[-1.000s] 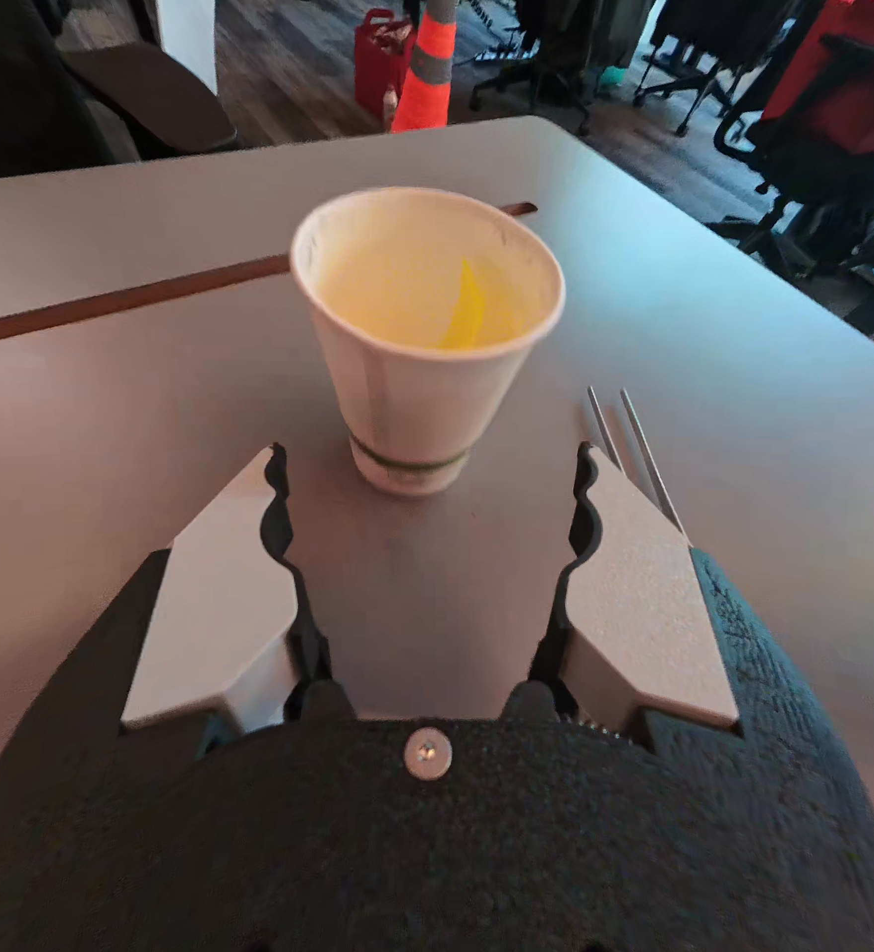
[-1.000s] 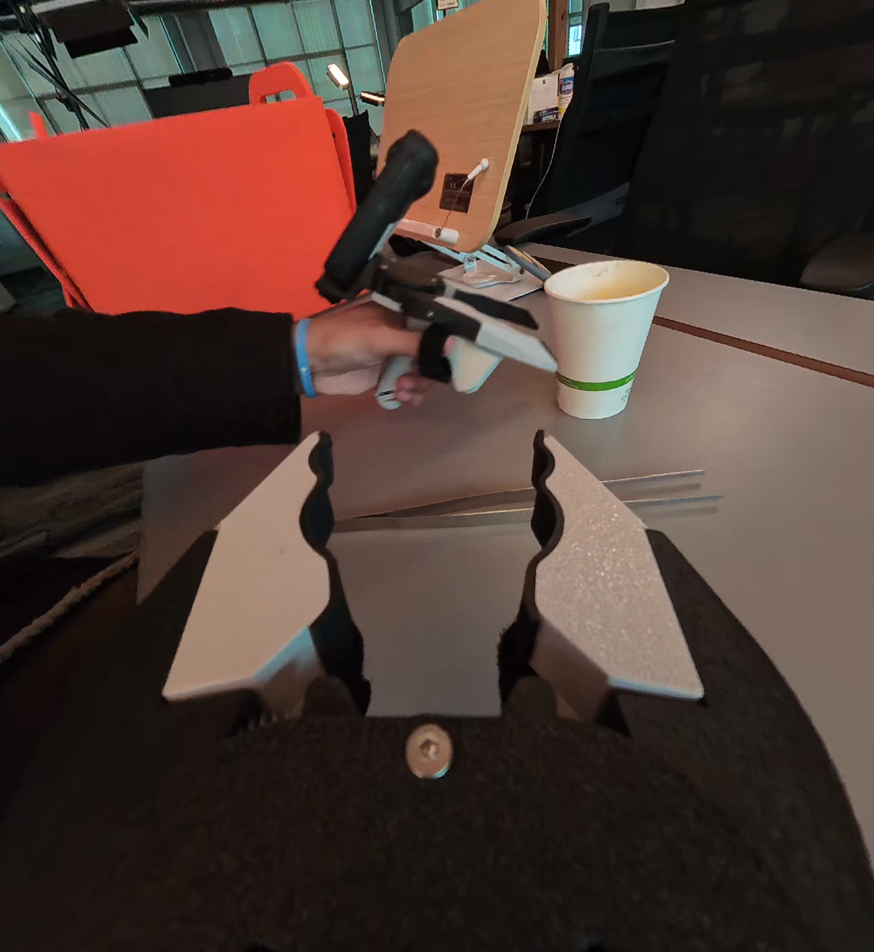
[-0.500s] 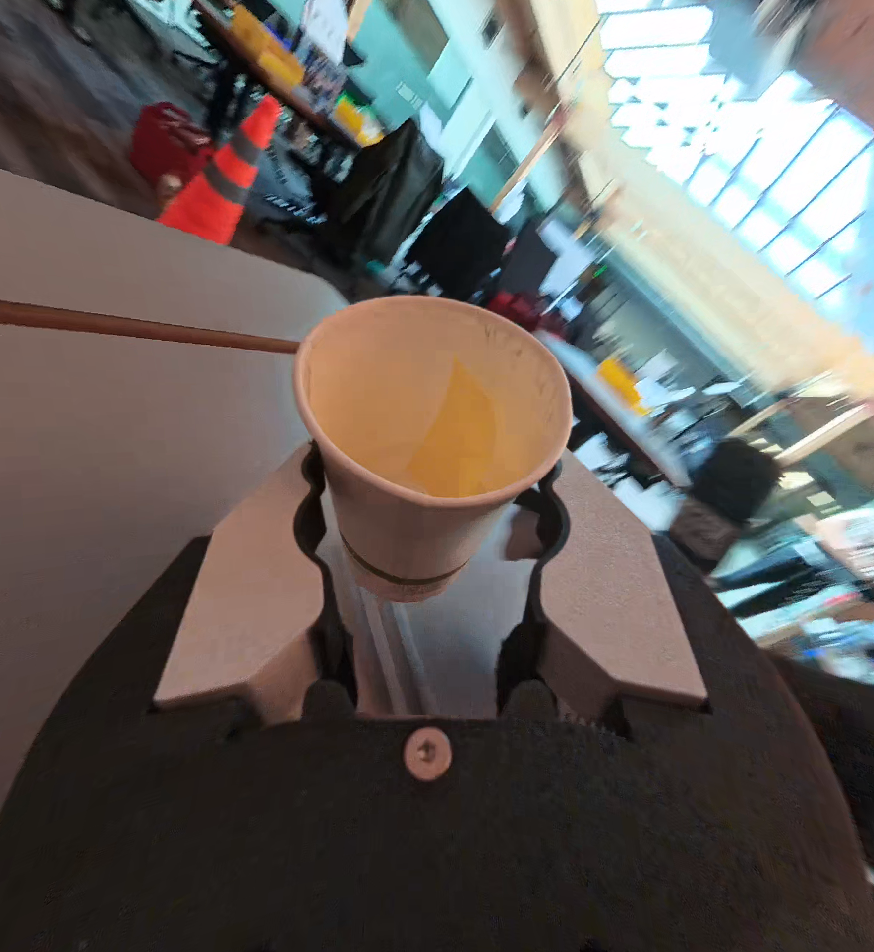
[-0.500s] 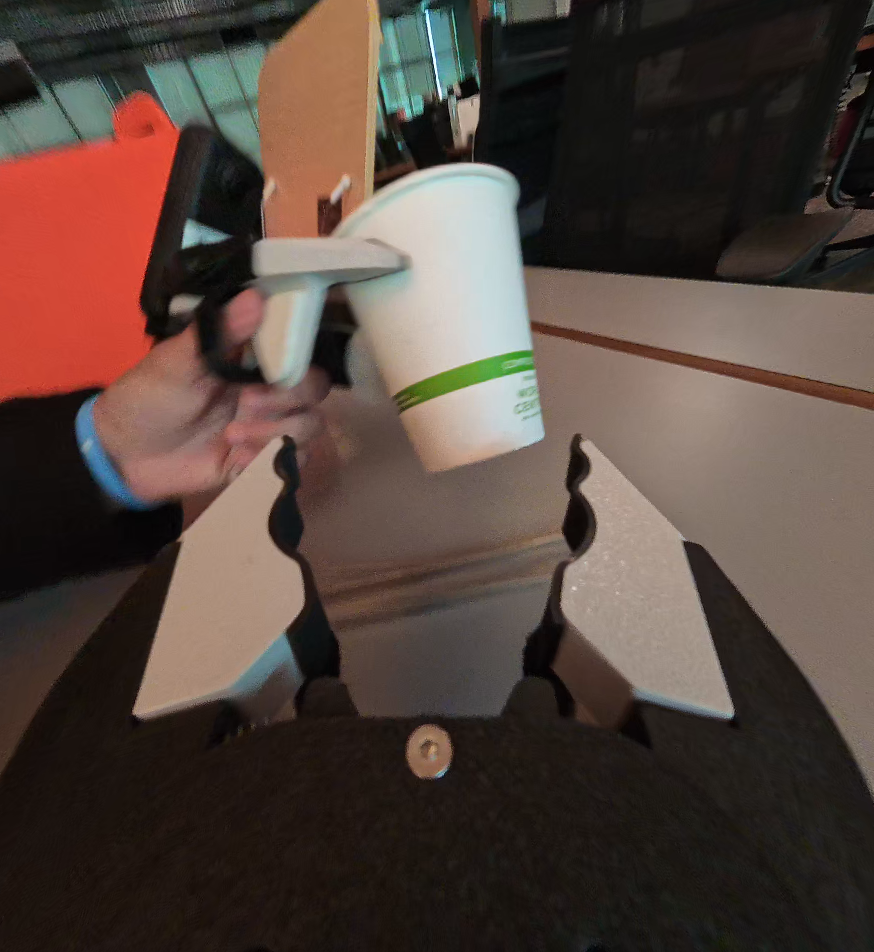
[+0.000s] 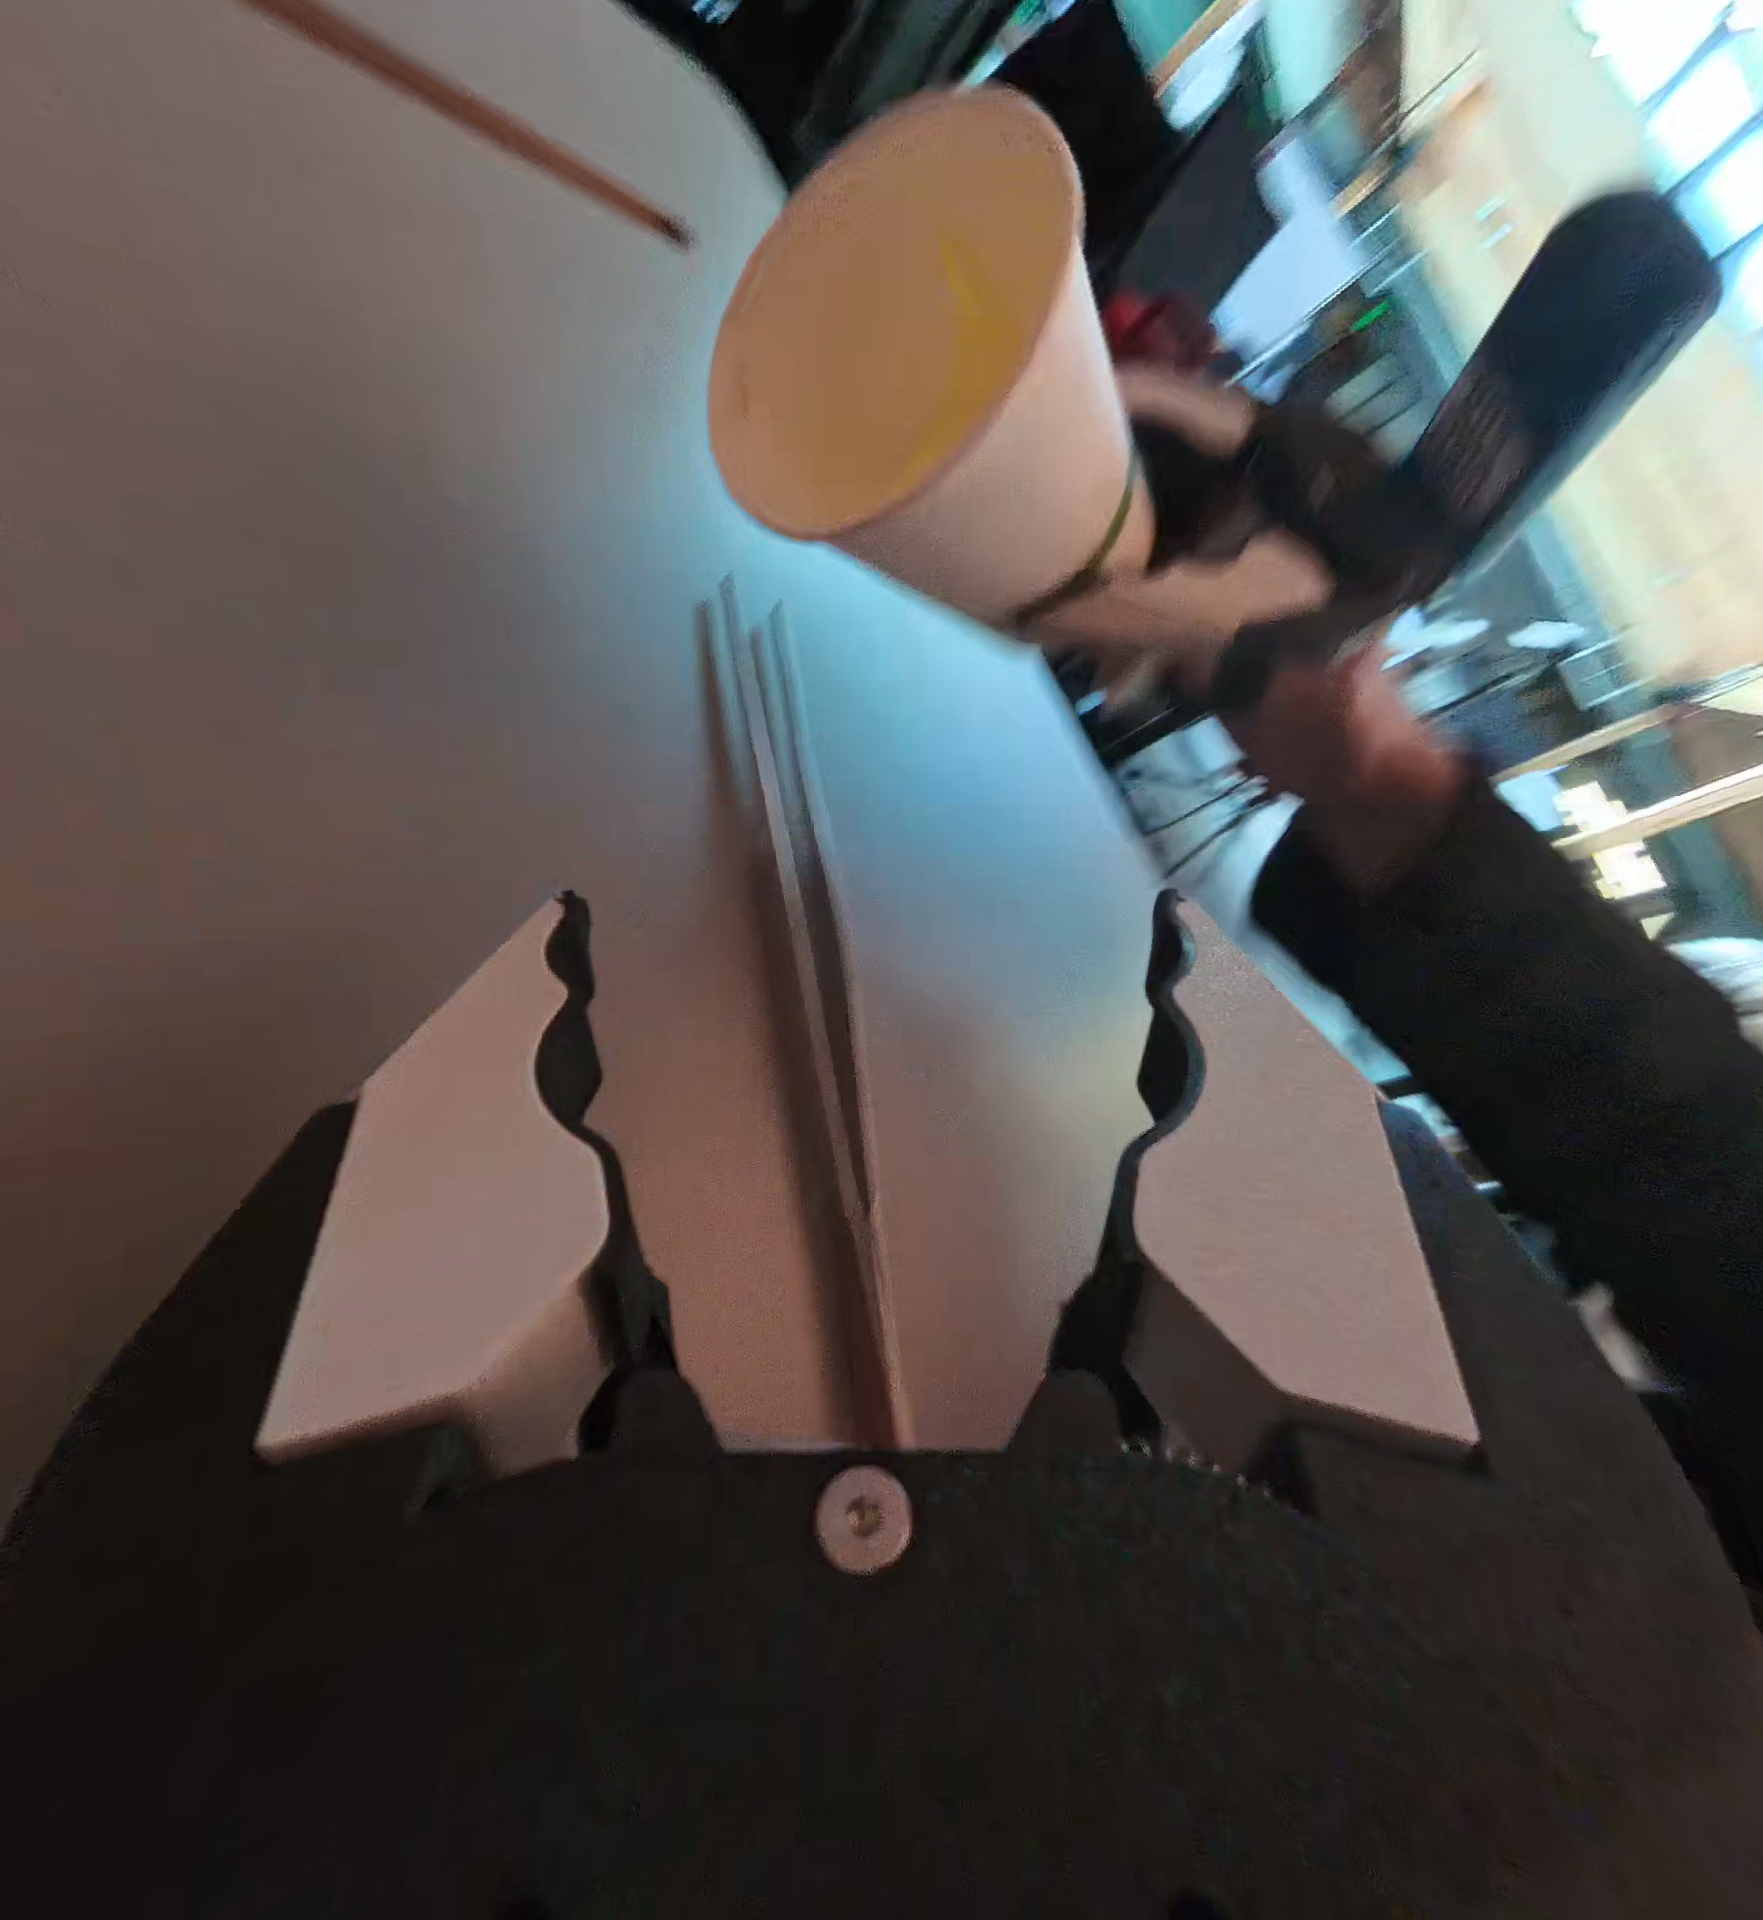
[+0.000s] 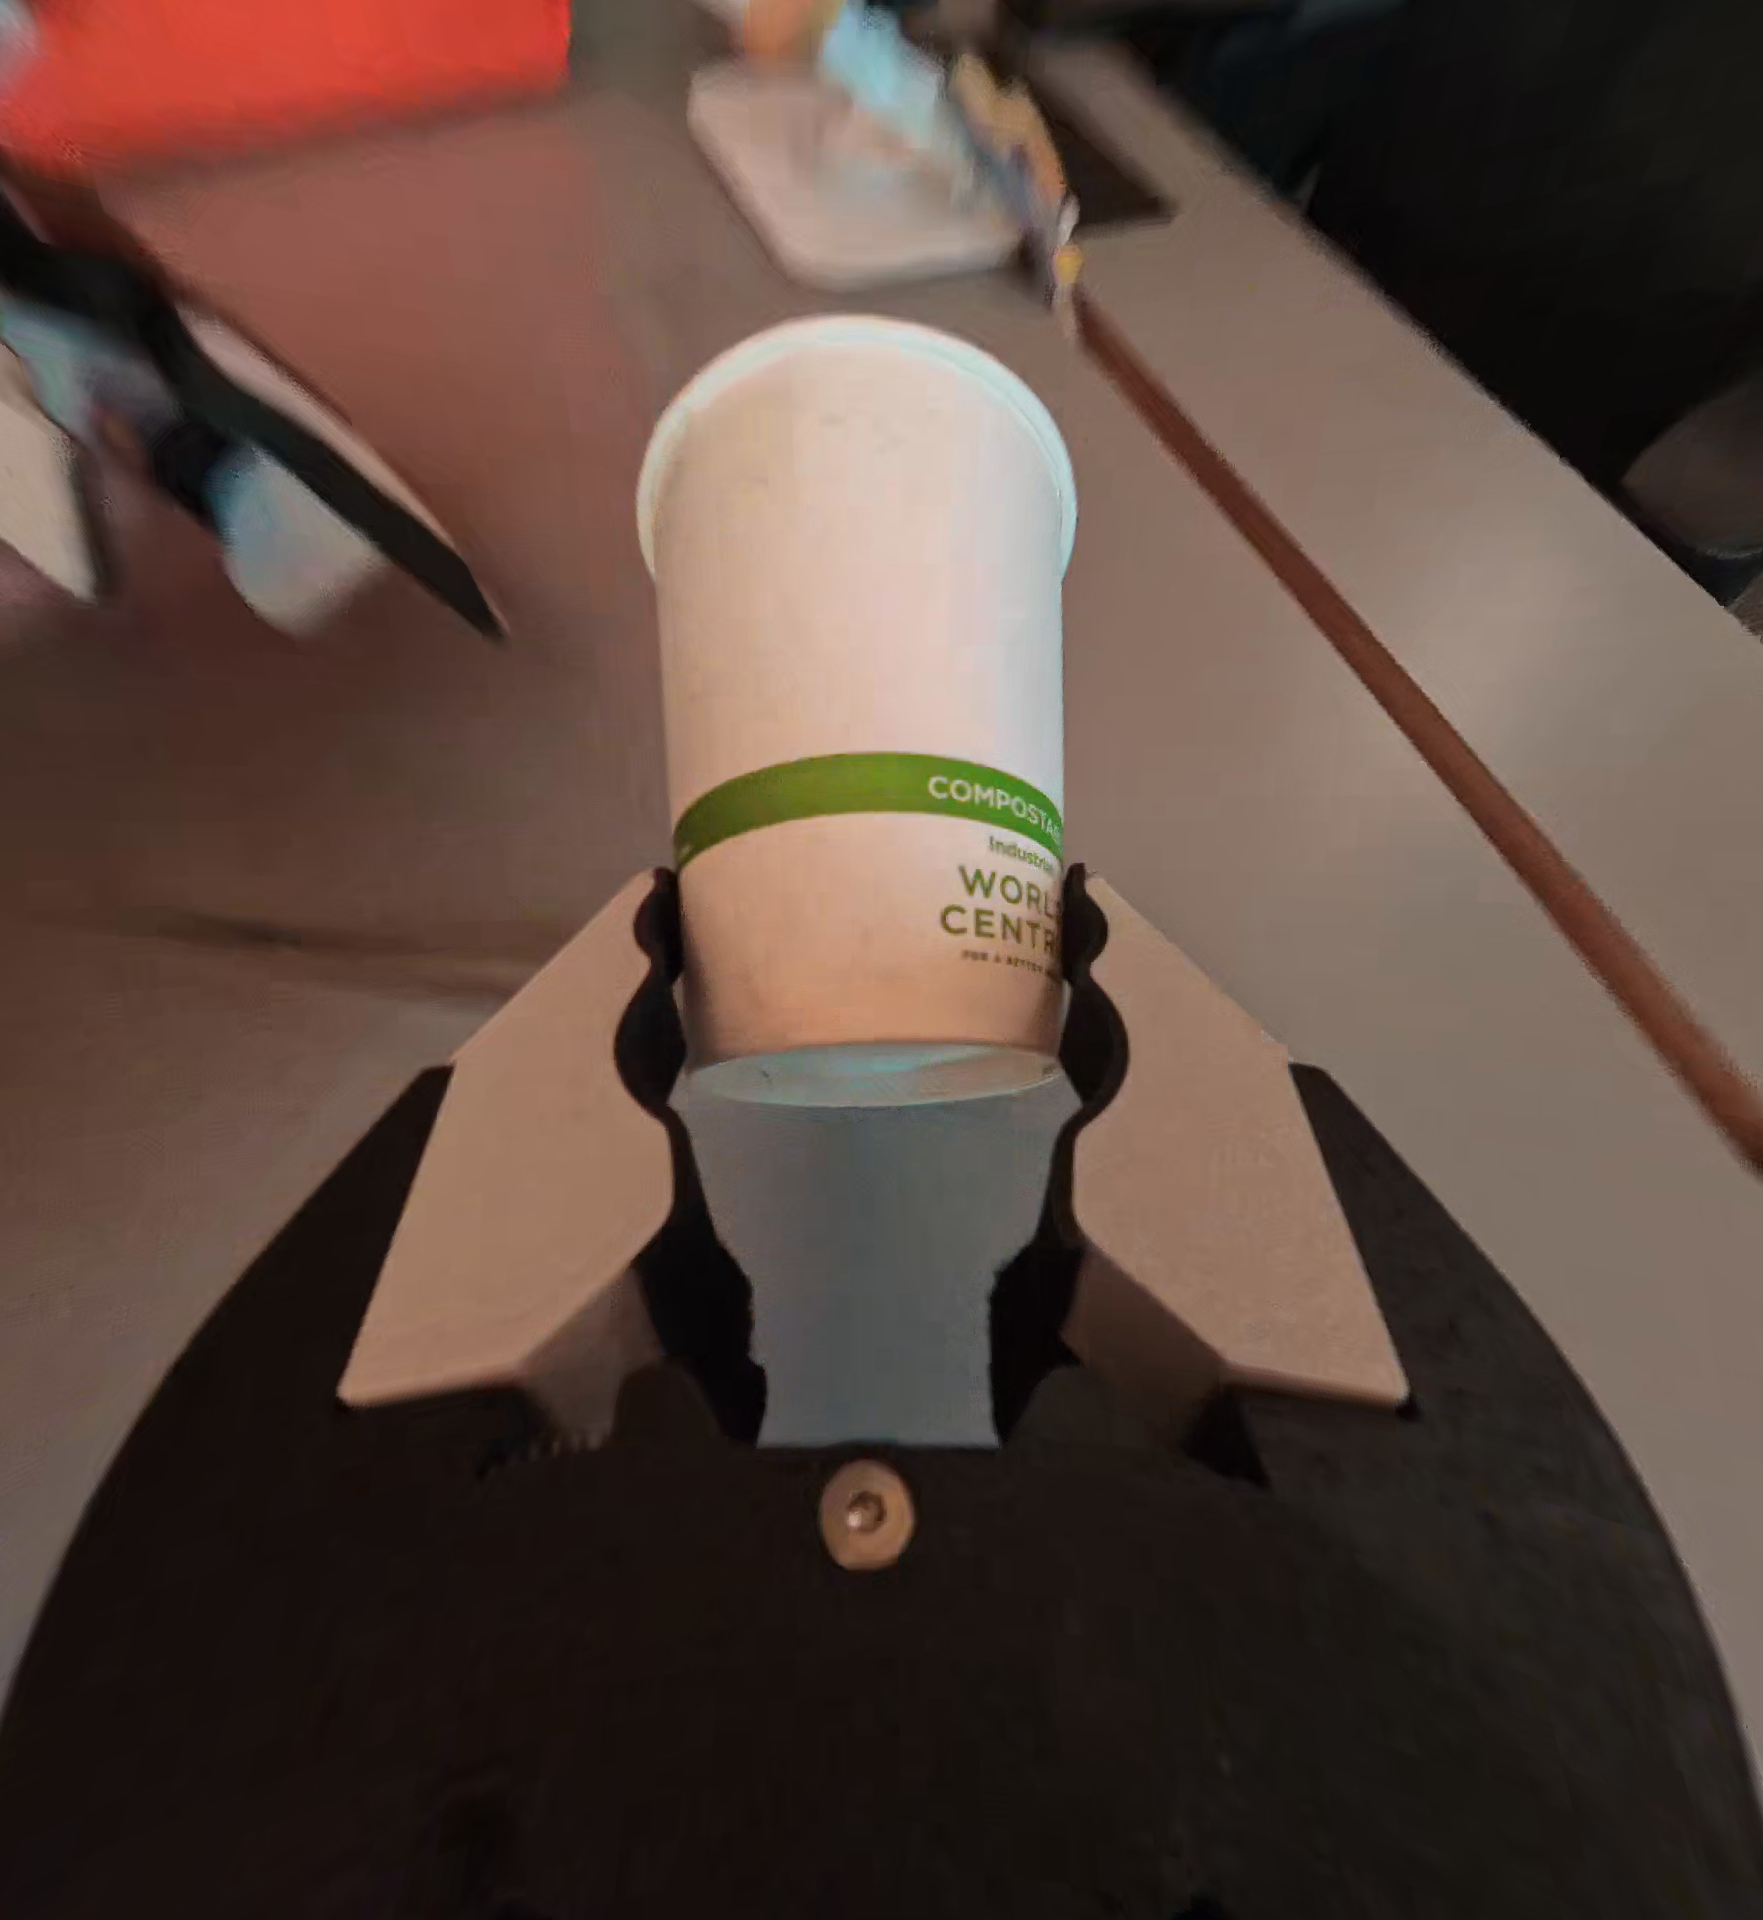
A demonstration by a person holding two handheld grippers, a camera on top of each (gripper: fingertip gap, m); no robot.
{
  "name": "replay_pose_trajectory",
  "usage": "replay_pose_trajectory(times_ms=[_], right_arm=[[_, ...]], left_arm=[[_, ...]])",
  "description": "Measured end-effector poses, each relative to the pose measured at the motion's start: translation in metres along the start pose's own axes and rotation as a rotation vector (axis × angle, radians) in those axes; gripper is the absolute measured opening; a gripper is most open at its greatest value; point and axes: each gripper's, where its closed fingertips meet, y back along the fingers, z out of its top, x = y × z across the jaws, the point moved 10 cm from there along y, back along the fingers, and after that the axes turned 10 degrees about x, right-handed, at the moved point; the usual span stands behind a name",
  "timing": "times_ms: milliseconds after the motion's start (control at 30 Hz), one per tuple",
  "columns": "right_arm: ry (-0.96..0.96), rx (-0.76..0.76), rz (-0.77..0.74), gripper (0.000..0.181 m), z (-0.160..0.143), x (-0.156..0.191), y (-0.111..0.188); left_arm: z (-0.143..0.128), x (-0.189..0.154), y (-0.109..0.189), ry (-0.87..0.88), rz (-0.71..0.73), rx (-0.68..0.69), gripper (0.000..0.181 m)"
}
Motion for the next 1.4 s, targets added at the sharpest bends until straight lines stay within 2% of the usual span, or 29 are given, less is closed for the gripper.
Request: replay_pose_trajectory(times_ms=[133, 200, 267, 400, 467, 633, 833, 933, 1033, 1267, 1333, 1400], right_arm=[[0.378, 0.318, -0.009, 0.071, 0.015, -0.015, -0.009], [0.49, 0.411, 0.004, 0.071, 0.018, -0.019, -0.016], [0.578, 0.473, -0.001, 0.071, 0.022, -0.022, -0.021], [0.693, 0.587, 0.005, 0.072, 0.026, -0.024, -0.029], [0.725, 0.61, 0.013, 0.072, 0.03, -0.028, -0.029], [0.811, 0.668, 0.025, 0.072, 0.036, -0.033, -0.031], [0.836, 0.638, 0.036, 0.072, 0.052, -0.034, -0.029], [0.917, 0.67, 0.015, 0.071, 0.06, -0.038, -0.025], [1.133, 0.805, -0.052, 0.071, 0.067, -0.034, -0.026], [1.666, 0.913, -0.209, 0.071, 0.116, 0.002, -0.036], [1.756, 0.879, -0.235, 0.071, 0.122, 0.012, -0.033], [1.731, 0.767, -0.243, 0.071, 0.13, 0.019, -0.024]], left_arm=[[-0.05, -0.014, 0.051, -0.11, 0.271, 0.15, 0.105], [-0.071, -0.016, 0.069, -0.203, 0.454, 0.148, 0.103], [-0.078, -0.017, 0.077, -0.291, 0.563, 0.144, 0.099], [-0.065, -0.008, 0.074, -0.407, 0.664, 0.119, 0.094], [-0.054, 0.006, 0.069, -0.44, 0.683, 0.123, 0.094], [-0.037, 0.034, 0.051, -0.404, 0.625, 0.129, 0.094], [-0.023, 0.047, 0.041, -0.433, 0.596, 0.129, 0.094], [-0.02, 0.046, 0.042, -0.409, 0.564, 0.112, 0.094], [-0.022, 0.044, 0.042, -0.453, 0.608, 0.128, 0.092], [-0.024, 0.038, 0.038, -0.448, 0.581, 0.124, 0.092], [-0.023, 0.034, 0.038, -0.444, 0.553, 0.115, 0.092], [-0.021, 0.027, 0.039, -0.431, 0.488, 0.085, 0.089]])
